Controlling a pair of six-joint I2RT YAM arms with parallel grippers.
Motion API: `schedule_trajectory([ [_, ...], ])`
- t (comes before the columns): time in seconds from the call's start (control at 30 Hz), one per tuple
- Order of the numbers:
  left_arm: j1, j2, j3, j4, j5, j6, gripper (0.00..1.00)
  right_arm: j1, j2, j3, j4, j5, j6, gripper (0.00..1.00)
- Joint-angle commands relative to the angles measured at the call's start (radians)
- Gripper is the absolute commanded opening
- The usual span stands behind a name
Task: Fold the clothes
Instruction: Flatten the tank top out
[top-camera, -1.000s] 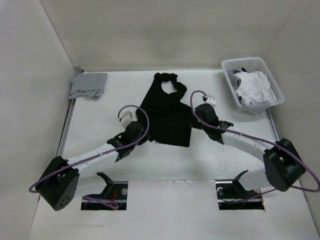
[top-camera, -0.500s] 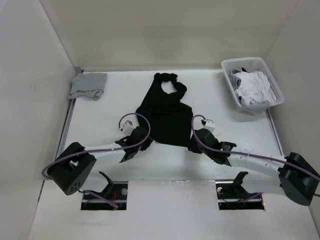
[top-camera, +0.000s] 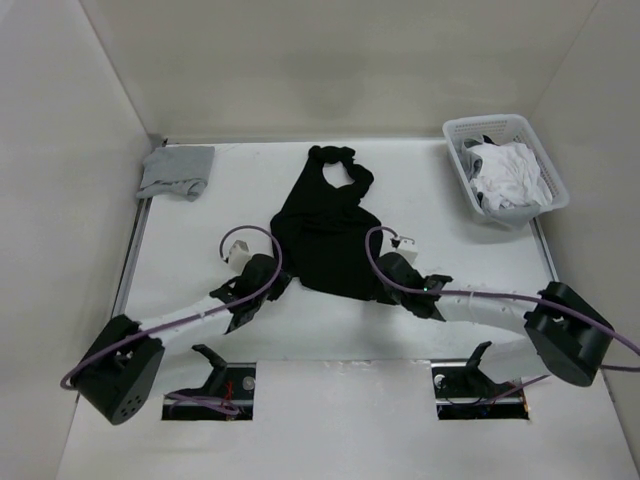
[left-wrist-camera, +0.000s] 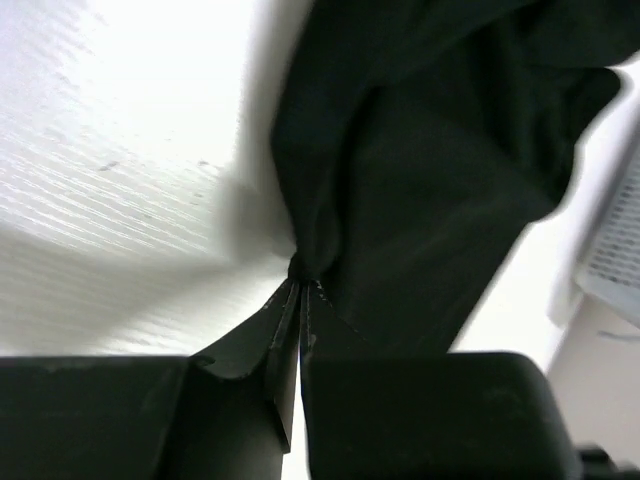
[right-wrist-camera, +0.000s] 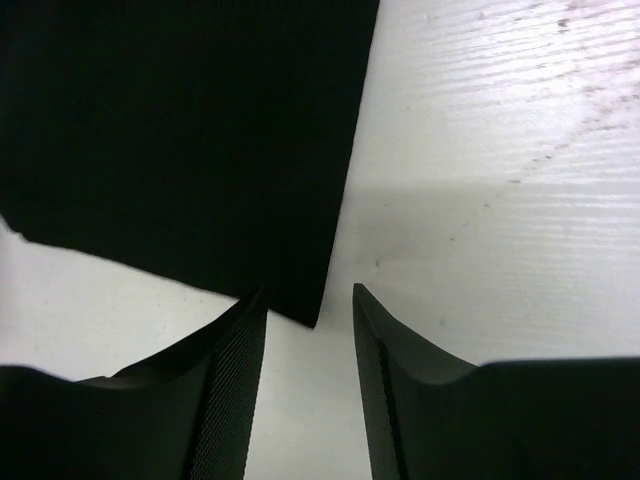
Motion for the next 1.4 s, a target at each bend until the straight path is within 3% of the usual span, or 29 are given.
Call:
schedule_trajectory([
  [0.0,0.006,-0.136,-0.006,-0.077,-0.027,0.072,0.0,0.005,0.055,0.071,0.007,0.007,-0.009,0.46],
  [0.17,0.019,-0.219,-0.013,-0.123,-0.024,0.109,0.0,0.02,0.097,0.111,-0.027,-0.022,0.006,0.43],
  [0.33,0.032,-0.201,-0.025,-0.108,-0.001,0.124,0.0,0.102,0.071,0.083,-0.104,0.005,0.103,0.43],
  [0.6,0.055,-0.199,-0.04,-0.086,0.031,0.164,0.0,0.108,0.138,0.098,-0.111,0.039,0.128,0.39],
  [0.77,0.078,-0.26,-0.054,-0.122,0.034,0.192,0.0,0.151,0.081,0.089,-0.211,0.114,0.197,0.44],
  [0.9,0.073,-0.256,-0.052,-0.117,0.038,0.2,0.0,0.175,0.144,0.098,-0.22,0.102,0.212,0.43],
  [0.97,0.078,-0.256,-0.056,-0.114,0.045,0.201,0.0,0.183,0.172,0.106,-0.22,0.099,0.221,0.37],
  [1.03,0.082,-0.267,-0.06,-0.112,0.046,0.203,0.0,0.185,0.176,0.1,-0.204,0.108,0.232,0.18],
  [1.07,0.085,-0.274,-0.06,-0.115,0.046,0.209,0.0,0.185,0.155,0.088,-0.182,0.131,0.234,0.07],
  [1.17,0.092,-0.312,-0.033,-0.137,0.051,0.238,0.0,0.185,0.047,0.095,-0.185,0.241,0.192,0.0],
  [1.37,0.119,-0.501,0.197,-0.287,0.019,0.368,0.0,0.188,-0.401,0.271,-0.383,0.462,-0.018,0.0],
])
